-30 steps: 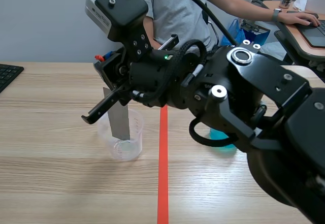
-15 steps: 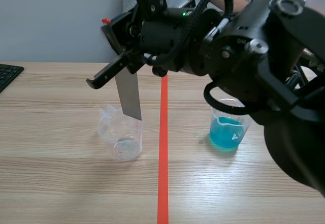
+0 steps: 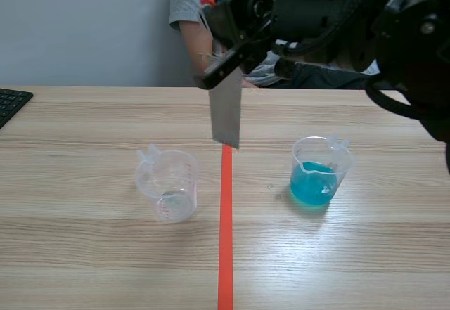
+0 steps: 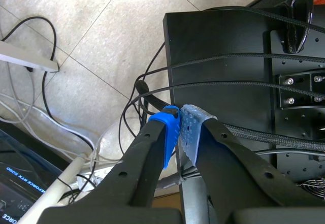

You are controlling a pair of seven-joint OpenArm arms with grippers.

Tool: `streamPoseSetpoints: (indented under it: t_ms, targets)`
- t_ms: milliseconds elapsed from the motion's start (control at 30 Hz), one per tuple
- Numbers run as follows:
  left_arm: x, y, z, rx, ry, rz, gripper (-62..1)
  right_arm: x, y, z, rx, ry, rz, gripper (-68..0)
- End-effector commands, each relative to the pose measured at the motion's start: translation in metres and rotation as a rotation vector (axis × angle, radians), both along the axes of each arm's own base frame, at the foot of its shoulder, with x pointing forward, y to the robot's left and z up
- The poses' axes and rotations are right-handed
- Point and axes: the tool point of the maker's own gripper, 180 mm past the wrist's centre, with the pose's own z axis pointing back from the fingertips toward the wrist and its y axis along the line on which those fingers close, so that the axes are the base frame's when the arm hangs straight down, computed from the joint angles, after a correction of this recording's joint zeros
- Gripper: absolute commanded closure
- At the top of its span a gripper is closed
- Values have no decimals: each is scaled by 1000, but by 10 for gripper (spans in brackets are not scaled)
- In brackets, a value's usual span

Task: Do the redox reaction experiment.
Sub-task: 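Move the plate over the blue solution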

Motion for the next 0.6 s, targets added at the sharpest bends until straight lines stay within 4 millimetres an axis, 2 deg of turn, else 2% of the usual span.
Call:
streamPoseSetpoints:
  t_ms: [0, 333, 567]
  targets:
    - [5, -1, 4, -4, -24, 7, -46, 1, -9, 12, 14, -35, -2, -11]
    - [5, 0, 4, -4, -24, 7, -47, 7, -69, 18, -22, -67, -47, -11]
    - [5, -1, 4, -4, -25, 7, -47, 2, -92, 27, -59, -71, -12, -11]
